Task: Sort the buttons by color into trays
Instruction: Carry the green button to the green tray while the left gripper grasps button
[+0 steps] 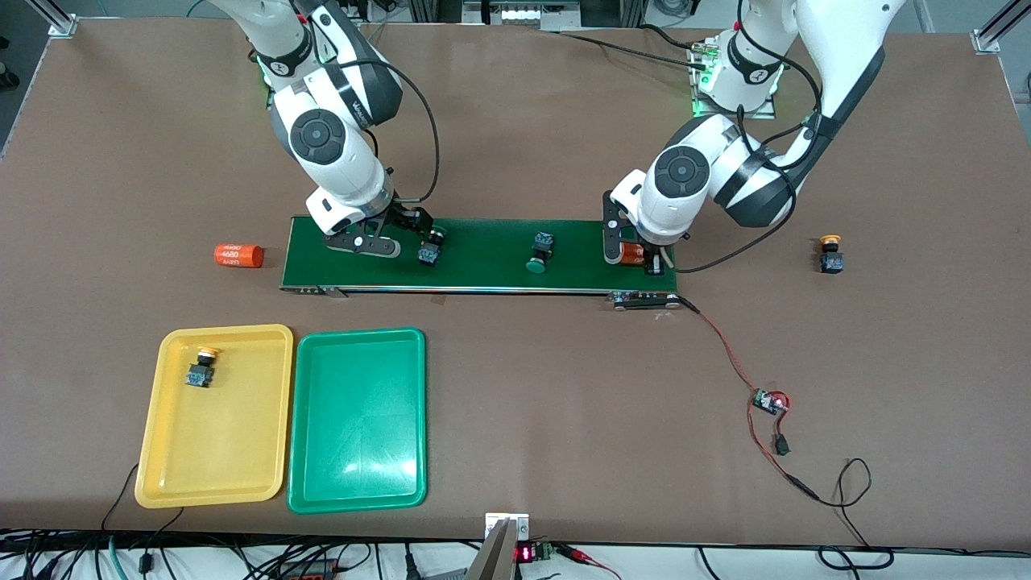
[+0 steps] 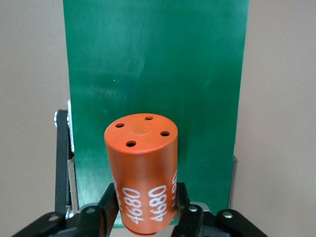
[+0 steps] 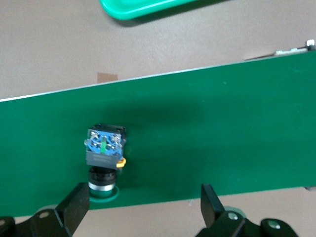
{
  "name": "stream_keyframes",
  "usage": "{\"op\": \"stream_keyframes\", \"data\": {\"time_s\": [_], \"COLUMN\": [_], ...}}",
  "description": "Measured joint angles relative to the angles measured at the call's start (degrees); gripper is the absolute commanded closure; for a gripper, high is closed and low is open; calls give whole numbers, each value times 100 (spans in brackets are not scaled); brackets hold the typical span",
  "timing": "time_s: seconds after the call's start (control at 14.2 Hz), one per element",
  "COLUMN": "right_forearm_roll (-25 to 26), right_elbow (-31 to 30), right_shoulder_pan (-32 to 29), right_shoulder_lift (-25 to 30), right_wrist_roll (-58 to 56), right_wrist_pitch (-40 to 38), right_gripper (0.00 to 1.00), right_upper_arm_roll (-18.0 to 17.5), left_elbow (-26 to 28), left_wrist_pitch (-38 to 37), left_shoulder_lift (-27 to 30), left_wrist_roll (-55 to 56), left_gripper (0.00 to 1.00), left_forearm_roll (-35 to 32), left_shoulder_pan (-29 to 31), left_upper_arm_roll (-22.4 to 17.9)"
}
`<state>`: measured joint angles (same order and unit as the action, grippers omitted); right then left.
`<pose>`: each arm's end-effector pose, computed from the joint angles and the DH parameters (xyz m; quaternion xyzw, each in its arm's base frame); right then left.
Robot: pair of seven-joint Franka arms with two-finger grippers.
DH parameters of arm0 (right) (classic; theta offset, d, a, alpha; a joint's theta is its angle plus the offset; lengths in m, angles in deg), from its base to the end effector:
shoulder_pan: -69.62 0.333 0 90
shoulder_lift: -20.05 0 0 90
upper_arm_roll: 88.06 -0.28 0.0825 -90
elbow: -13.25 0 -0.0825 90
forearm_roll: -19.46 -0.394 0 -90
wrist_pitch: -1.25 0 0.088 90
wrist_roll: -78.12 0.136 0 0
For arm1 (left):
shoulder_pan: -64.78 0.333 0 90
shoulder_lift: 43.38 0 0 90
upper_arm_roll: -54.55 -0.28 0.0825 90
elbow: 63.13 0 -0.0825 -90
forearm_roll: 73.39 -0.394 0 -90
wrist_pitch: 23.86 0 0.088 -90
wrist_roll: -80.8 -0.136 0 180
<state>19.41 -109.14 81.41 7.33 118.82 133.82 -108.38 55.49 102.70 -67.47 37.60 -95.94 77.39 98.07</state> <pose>0.4744 0.3013 0.2351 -0.9960 0.0785 0.0352 0.0220 0.4864 -0.2814 0.1975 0.7195 -0.6913 -0.0666 0.0026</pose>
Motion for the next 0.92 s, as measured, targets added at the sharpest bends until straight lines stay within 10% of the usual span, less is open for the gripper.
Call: {"op": "stream_keyframes", "data": {"time_s": [0.64,0.92], "right_forearm_roll": [283,709], "right_elbow": [367,402], "right_shoulder_pan": [-5,-37], "right_shoulder_lift": [-763,-1092], "right_wrist_roll": [4,14], "right_wrist_pitch": [399,543], "right_gripper": [2,46], "right_upper_arm_roll": [24,133], "left_elbow": [-154,-151], "left_wrist_pitch": [-33,-46], "left_shoulder_lift": [644,739], "left_wrist_roll": [-4,13], "left_gripper": [0,0], "left_forearm_roll": [-4,-3], "left_shoulder_pan": [253,1114], "left_upper_arm_roll": [-663,-1284]}}
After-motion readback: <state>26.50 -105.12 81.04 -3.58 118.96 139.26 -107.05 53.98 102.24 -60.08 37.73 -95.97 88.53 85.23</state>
